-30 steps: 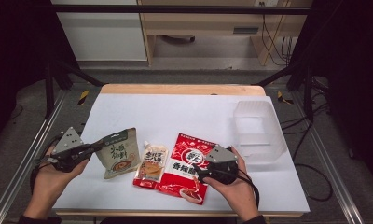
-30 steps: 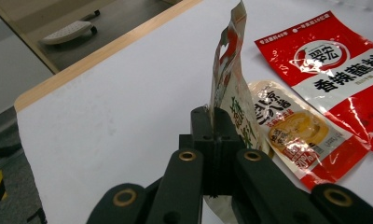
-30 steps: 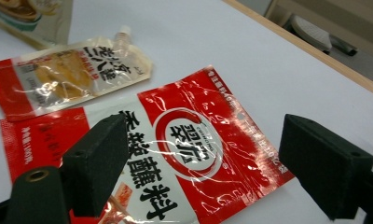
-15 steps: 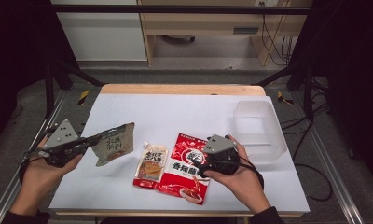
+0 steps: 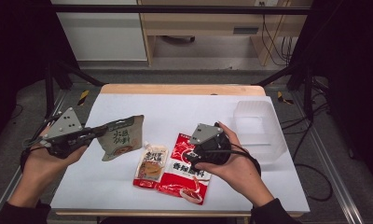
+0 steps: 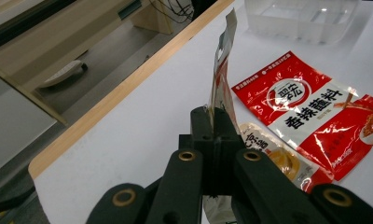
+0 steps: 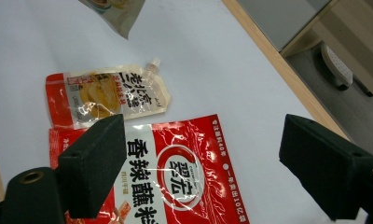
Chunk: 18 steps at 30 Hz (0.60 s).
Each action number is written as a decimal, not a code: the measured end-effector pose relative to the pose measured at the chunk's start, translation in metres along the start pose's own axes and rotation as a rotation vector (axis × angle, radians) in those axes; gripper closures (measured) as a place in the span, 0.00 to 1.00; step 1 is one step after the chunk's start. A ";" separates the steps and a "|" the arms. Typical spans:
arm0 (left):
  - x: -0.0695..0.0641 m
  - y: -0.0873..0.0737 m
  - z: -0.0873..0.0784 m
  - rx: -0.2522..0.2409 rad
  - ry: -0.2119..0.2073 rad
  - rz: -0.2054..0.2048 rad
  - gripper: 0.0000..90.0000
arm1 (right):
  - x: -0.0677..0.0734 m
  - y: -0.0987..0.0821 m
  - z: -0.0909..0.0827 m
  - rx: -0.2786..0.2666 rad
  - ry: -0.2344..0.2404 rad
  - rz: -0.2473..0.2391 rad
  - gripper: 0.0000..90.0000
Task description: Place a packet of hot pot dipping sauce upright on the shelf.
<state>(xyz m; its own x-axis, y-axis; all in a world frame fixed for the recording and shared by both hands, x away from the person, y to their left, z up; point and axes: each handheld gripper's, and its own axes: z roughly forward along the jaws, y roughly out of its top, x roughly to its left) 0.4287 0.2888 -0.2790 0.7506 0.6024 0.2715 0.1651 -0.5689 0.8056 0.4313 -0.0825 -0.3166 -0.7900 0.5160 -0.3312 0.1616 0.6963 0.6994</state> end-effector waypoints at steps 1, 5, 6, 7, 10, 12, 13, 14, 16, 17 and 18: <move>0.000 0.002 0.001 -0.006 -0.006 0.003 1.00 | 0.000 0.000 0.000 0.000 0.000 0.000 0.17; 0.000 0.012 0.003 -0.013 -0.019 0.020 1.00 | -0.003 0.006 0.000 0.012 0.002 -0.017 0.17; 0.000 0.014 0.003 -0.013 -0.019 0.026 1.00 | -0.005 0.010 0.000 0.020 -0.002 -0.031 0.17; 0.000 0.017 0.003 -0.012 -0.023 0.030 1.00 | -0.005 0.010 0.000 0.020 -0.002 -0.031 0.17; 0.000 0.024 0.006 -0.016 -0.029 0.038 1.00 | -0.008 0.014 0.001 0.021 0.000 -0.038 0.17; 0.000 0.027 0.009 -0.013 -0.032 0.043 1.00 | -0.010 0.015 0.003 0.022 0.004 -0.036 0.17; 0.000 0.029 0.011 -0.009 -0.035 0.048 1.00 | -0.012 0.016 0.004 0.025 0.003 -0.034 0.17; 0.001 0.031 0.014 -0.006 -0.039 0.045 1.00 | -0.014 0.017 0.006 0.030 0.004 -0.034 0.17; 0.001 0.031 0.016 -0.008 -0.043 0.040 1.00 | -0.015 0.018 0.006 0.027 0.004 -0.035 0.17; 0.002 0.032 0.018 -0.008 -0.048 0.041 1.00 | -0.015 0.019 0.006 0.027 0.005 -0.036 0.17; 0.002 0.032 0.020 -0.009 -0.051 0.042 1.00 | -0.015 0.021 0.006 0.029 0.009 -0.044 0.17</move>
<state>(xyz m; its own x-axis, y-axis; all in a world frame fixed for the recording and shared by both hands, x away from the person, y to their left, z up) 0.4481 0.2607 -0.2629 0.7883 0.5489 0.2779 0.1274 -0.5875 0.7991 0.4501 -0.0731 -0.3008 -0.8018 0.4802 -0.3557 0.1436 0.7326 0.6653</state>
